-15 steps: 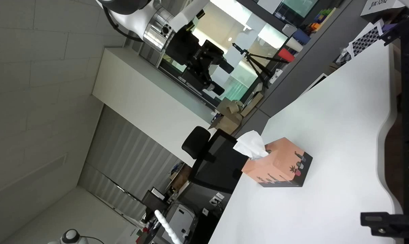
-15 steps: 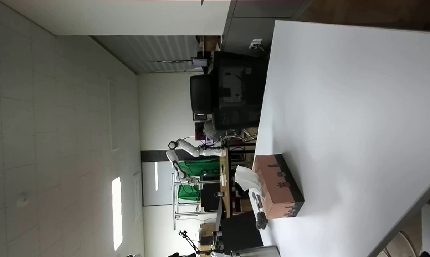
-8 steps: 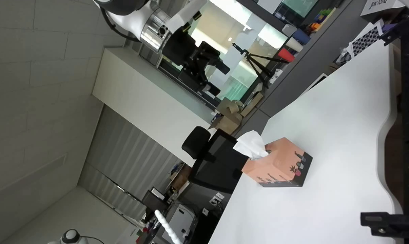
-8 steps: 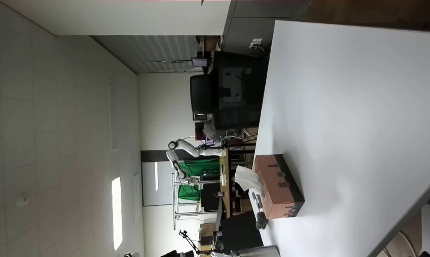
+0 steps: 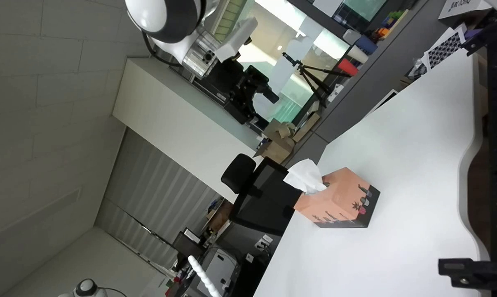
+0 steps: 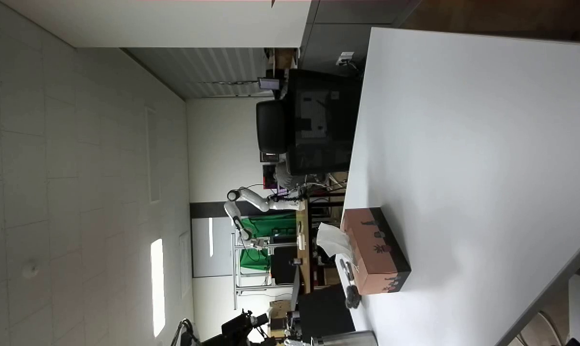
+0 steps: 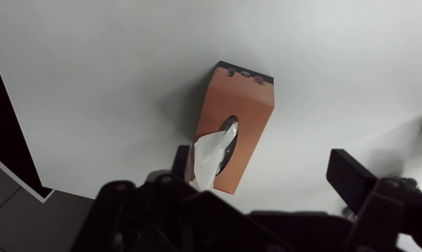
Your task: Remove a tissue from the box
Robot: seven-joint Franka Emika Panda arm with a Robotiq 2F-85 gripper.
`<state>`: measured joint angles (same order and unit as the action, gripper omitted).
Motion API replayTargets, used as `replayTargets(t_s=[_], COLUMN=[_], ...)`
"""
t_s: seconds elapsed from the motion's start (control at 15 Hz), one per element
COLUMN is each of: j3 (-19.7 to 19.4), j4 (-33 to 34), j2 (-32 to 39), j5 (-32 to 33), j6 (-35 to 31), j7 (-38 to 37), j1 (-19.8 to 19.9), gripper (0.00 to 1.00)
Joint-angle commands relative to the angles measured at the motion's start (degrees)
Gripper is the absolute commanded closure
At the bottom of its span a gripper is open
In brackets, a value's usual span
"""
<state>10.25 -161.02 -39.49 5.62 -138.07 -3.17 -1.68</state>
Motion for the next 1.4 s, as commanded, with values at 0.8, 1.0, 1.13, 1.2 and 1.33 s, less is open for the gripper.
replayTargets(t_s=[0.8, 1.0, 1.13, 1.2, 1.33], j3=[-11.8, -8.0, -3.5, -2.4, -0.1], j4=[23.8, 32.1, 36.8, 38.7, 41.7], j2=[47.9, 56.0, 60.5, 62.3, 64.9], j5=[-10.3, -20.2, -24.1, -24.9, -27.1], j6=[-26.4, -24.1, -21.8, -20.3, -16.5], j7=[14.9, 21.1, 23.2, 23.0, 23.6], j1=[1.9, 4.5, 8.3, 9.3, 11.7], gripper=[0.00, 0.00, 0.01, 0.26, 0.30])
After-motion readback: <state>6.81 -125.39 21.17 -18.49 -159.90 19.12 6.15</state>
